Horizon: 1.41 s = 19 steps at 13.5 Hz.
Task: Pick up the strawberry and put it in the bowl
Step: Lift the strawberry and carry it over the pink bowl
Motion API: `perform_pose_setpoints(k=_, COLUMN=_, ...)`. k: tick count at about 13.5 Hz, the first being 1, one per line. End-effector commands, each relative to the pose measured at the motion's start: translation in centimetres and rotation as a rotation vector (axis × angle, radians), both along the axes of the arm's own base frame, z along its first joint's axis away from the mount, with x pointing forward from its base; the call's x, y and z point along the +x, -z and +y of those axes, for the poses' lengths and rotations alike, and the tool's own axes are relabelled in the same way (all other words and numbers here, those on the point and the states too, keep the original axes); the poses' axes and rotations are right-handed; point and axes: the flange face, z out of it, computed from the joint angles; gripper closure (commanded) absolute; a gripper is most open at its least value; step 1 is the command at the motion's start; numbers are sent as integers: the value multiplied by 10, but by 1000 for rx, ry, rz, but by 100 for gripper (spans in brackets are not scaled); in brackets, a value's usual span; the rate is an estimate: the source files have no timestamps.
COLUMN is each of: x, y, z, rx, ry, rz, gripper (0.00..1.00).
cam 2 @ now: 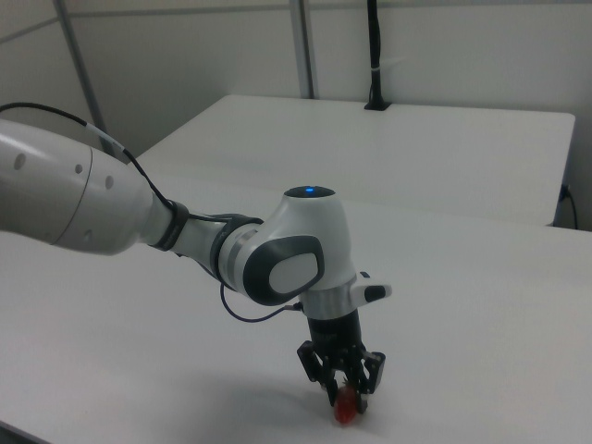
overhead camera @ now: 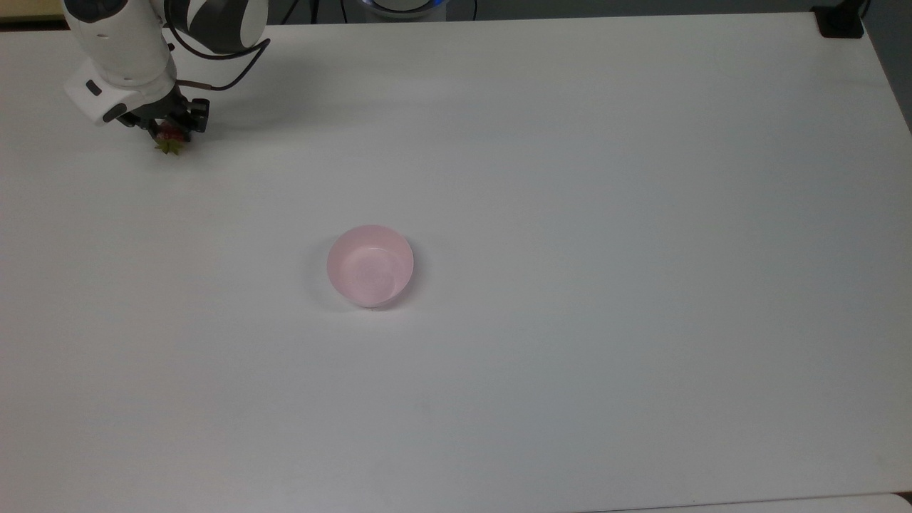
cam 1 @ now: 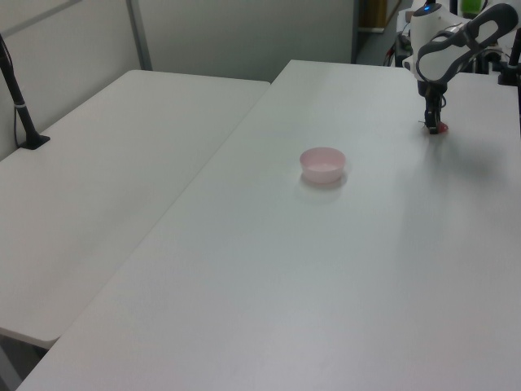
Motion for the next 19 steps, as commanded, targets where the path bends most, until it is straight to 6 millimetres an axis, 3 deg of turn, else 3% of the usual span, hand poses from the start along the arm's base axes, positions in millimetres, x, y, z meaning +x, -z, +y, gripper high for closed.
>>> perform_pose_setpoints(k=1, x=-1, y=-19, z=-9, rx=-21, ry=-19, rz=-32, gripper=52)
perform_pose_setpoints(k=4, x=19, y=-65, z=-10, rx=-10, ry=6, rz=-25, gripper=54)
perform_pose_setpoints(k=7, x=38, y=-93, z=2, rx=36, ry=30, rz=-63, gripper=56)
perform_pose_setpoints(k=12, x=100, y=-127, z=101, rx=117, ry=54, rz=-184, gripper=57)
perform_pose_setpoints(k=14, x=132, y=-139, z=175, rx=156, ry=91, rz=-243, gripper=57)
perform_pose_setpoints(k=16, x=150, y=-137, z=223, rx=150, ry=113, rz=-258, gripper=57)
perform_pose_setpoints(k=19, x=167, y=-101, z=278, rx=122, ry=122, rz=-225, gripper=57)
